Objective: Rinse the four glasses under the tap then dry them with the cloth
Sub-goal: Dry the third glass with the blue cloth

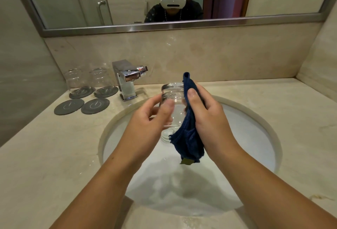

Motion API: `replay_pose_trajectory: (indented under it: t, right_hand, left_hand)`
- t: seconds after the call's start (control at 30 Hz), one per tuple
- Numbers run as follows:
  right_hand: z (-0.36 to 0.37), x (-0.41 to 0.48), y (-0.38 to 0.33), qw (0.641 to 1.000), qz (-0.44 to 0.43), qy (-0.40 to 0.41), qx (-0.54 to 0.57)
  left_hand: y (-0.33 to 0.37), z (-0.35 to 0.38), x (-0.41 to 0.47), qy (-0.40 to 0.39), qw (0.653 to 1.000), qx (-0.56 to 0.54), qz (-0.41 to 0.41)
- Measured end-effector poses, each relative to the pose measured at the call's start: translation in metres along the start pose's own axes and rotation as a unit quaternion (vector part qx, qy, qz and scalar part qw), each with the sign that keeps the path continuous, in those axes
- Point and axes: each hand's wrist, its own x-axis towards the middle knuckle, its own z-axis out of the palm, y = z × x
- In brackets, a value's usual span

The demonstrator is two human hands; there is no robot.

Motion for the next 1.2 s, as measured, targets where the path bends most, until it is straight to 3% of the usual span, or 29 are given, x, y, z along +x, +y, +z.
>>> replay_pose_trajectory:
  t: [0.2, 0.33, 0.43, 0.6, 0.87, 1.1, 1.2]
  right_hand:
    - [-0.001, 0.006, 0.004, 0.998, 0.037, -0.025, 0.042]
    - [-0.006, 0.005, -0.001, 0.978, 0.137, -0.043, 0.150]
    - [-0.003, 0.002, -0.002, 0.973, 0.163, -0.040, 0.162]
    - [0.001, -0.001, -0.001, 0.997, 0.062, 0.019, 0.041]
    - [0.003, -0.007, -0.003, 0.997, -0.045, -0.016, -0.062]
    - [0.001, -0.002, -0.010, 0.988, 0.106, -0.003, 0.112]
    - [0.001, -0.002, -0.006, 0.984, 0.124, 0.006, 0.131]
  left_hand:
    - [0.001, -0.002, -0.003, -0.002, 0.999, -0.028, 0.019]
    - [-0.004, -0.005, -0.002, -0.044, 0.995, -0.088, -0.013]
    - [-0.007, -0.006, 0.003, -0.034, 0.988, -0.139, -0.054]
    - [-0.014, -0.006, 0.008, -0.010, 0.999, -0.008, -0.044]
    - [-0.009, -0.003, 0.001, -0.012, 0.999, -0.007, -0.037]
    - [-0.004, -0.004, 0.001, -0.036, 0.989, -0.136, -0.050]
    - [-0.006, -0.005, 0.004, -0.043, 0.987, -0.134, -0.072]
